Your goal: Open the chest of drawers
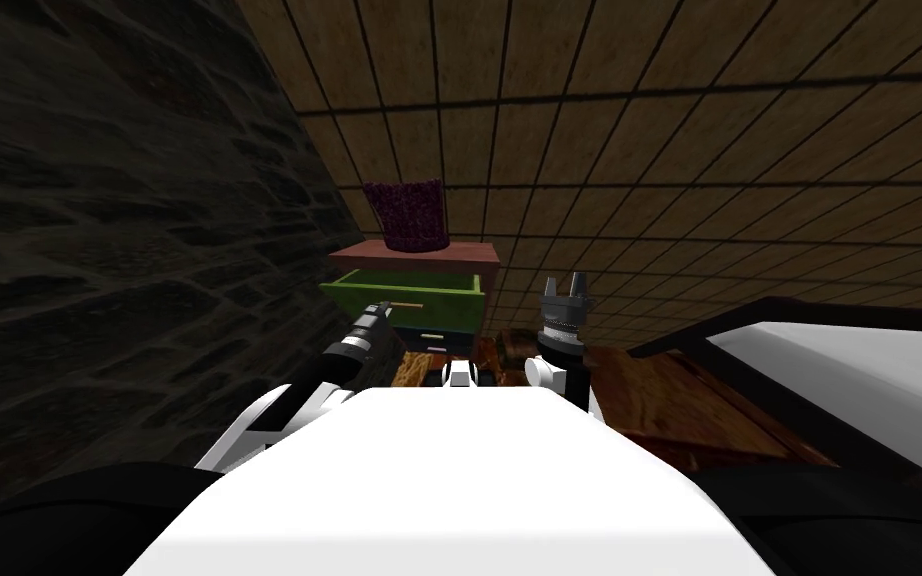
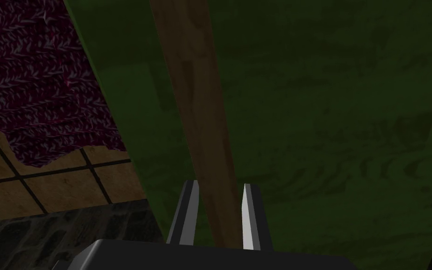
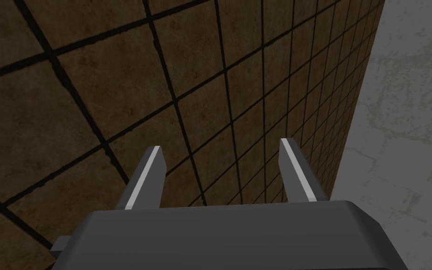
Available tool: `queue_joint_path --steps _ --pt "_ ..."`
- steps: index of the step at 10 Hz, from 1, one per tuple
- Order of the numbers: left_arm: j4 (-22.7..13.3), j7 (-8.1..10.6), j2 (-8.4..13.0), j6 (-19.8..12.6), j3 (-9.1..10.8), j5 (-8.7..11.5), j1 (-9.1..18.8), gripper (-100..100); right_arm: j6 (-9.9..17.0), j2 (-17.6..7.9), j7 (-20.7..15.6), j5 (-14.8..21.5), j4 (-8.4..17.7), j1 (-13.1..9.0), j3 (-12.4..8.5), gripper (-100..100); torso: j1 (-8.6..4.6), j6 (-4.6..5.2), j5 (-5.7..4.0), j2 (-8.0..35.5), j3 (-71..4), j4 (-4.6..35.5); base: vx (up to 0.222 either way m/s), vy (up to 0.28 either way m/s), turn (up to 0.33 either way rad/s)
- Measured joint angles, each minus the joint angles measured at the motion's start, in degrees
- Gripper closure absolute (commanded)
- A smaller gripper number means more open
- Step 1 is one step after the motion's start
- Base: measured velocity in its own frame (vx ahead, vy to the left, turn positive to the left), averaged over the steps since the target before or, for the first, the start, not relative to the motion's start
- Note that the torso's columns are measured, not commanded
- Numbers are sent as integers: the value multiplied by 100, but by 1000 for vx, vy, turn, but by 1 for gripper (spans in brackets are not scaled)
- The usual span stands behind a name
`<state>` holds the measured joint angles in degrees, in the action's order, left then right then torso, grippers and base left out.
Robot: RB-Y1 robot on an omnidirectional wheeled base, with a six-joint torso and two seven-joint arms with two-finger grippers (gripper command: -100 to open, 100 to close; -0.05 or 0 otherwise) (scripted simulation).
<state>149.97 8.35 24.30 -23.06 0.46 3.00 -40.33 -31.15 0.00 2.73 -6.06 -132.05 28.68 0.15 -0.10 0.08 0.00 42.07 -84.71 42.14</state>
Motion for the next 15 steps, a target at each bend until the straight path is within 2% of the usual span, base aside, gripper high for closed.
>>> queue_joint_path --steps 1,5,9,10,11,12,15 --pt "4 5 15 6 1 10 5 -100 0 0 0 0 0 0 0 0 7 -1 7 16 16 0 -112 -13 -55" --pt "-8 514 627 -483 652 425 416 -100 0 0 0 0 0 2 0 0 8 -6 -1 2 2 9 -29 -51 -38" --pt "-21 960 1126 -901 1173 755 730 -100 0 0 0 0 0 1 0 0 8 -11 -11 37 19 31 -42 -46 -42" --pt "-77 1093 1301 -1029 1313 891 837 -100 0 0 0 0 0 1 0 0 1 -19 -27 49 22 48 -30 -35 -16" --pt "-95 1173 1384 -1097 1400 962 875 -100 0 0 0 0 0 2 0 0 -1 -24 -34 60 27 58 -3 -10 0" --pt "-106 1186 1388 -1115 1401 970 869 0 0 0 0 0 0 2 0 0 -1 -16 -23 57 30 47 0 0 0" --pt "-131 1188 1385 -1138 1380 976 848 0 0 0 0 0 0 2 0 0 0 -8 -10 31 17 25 0 0 0"
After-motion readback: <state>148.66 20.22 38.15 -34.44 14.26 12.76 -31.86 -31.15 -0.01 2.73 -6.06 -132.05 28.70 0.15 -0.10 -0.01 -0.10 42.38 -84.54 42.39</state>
